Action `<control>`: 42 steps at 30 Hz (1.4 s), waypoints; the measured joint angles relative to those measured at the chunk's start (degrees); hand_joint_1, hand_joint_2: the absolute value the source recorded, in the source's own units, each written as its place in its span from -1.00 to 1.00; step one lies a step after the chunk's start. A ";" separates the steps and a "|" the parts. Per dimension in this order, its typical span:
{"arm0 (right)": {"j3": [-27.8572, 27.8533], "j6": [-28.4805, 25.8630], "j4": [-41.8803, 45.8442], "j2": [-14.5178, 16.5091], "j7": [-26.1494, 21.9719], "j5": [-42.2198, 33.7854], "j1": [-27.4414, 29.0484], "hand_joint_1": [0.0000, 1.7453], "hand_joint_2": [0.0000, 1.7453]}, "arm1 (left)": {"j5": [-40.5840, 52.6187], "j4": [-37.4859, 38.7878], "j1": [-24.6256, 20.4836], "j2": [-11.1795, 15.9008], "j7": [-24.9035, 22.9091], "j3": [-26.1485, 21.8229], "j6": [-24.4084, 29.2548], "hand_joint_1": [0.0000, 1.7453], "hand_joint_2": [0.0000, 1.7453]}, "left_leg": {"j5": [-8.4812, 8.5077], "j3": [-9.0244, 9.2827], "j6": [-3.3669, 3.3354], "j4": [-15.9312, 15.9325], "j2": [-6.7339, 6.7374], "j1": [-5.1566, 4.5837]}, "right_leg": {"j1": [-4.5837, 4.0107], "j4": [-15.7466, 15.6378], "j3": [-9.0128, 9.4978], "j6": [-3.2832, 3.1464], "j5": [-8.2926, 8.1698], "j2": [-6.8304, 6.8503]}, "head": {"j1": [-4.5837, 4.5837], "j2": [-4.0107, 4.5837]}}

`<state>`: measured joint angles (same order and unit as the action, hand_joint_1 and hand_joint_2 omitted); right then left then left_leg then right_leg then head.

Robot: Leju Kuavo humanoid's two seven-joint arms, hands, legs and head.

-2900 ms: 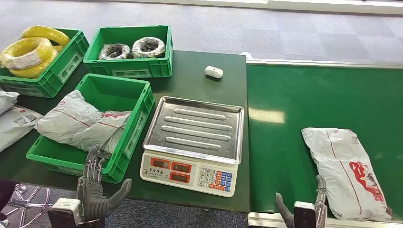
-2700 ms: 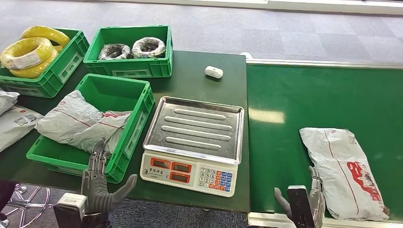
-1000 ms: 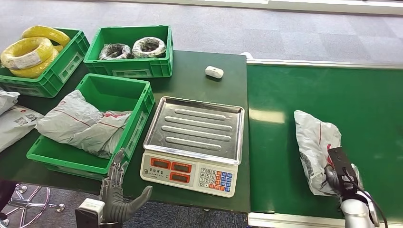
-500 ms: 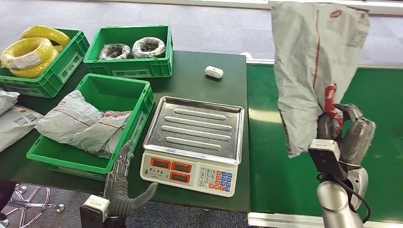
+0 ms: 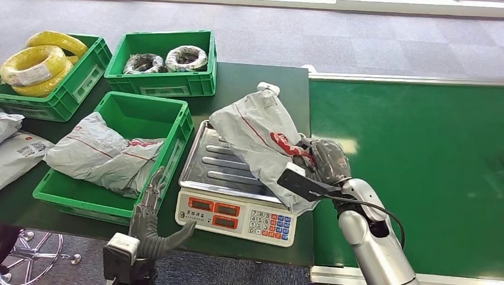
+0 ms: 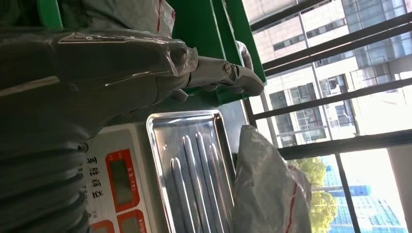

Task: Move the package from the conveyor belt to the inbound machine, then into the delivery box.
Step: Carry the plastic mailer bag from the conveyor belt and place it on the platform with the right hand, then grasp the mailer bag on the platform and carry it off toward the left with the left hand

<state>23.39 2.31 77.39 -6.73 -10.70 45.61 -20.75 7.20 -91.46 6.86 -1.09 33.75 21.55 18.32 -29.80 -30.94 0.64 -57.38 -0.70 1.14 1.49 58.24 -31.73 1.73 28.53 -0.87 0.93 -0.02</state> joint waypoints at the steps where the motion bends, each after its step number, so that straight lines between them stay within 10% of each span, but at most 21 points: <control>1: 0.27 -0.77 -0.44 0.02 -0.91 0.54 0.25 -0.83 1.00 | 0.02 -0.02 0.01 -0.05 0.00 -0.78 -0.04 -1.00 1.00 | 0.00 -0.01 0.00 0.00 0.00 0.00 | 0.00 0.00 -0.01 0.00 0.00 0.00 | 0.01 0.00; 21: 0.61 -14.60 4.32 0.18 -12.14 -6.09 4.31 -1.00 1.00 | 3.99 -2.12 0.16 -1.74 -0.26 -4.76 1.40 -1.00 1.00 | 0.00 -0.01 0.00 -0.02 0.02 0.00 | 0.00 -0.01 -0.08 0.00 0.00 -0.01 | 0.00 0.00; 31: -10.64 -31.92 19.72 -1.07 -14.34 -17.77 16.72 -1.00 1.00 | 22.05 -0.69 -5.39 -3.04 -17.75 1.95 0.00 -1.00 1.00 | -0.03 -0.13 -0.01 -0.04 -0.12 -0.03 | 0.03 -0.05 -0.13 0.00 0.00 0.11 | 0.00 0.00; 42: -20.23 -35.45 29.60 -0.94 -17.35 -25.00 29.68 -1.00 1.00 | 26.13 5.21 -12.02 -5.60 -22.10 6.32 -2.57 -1.00 1.00 | -0.02 -0.09 -0.01 -0.04 -0.25 -0.01 | 0.01 -0.05 -0.10 0.03 0.04 0.22 | 0.00 0.00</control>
<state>3.16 -33.14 106.99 -7.67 -28.05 20.61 8.93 33.33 -86.25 -5.16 -6.70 11.66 27.88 15.74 -29.83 -31.04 0.63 -57.42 -0.95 1.12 1.50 58.19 -31.82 1.76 28.58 -0.64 0.93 -0.02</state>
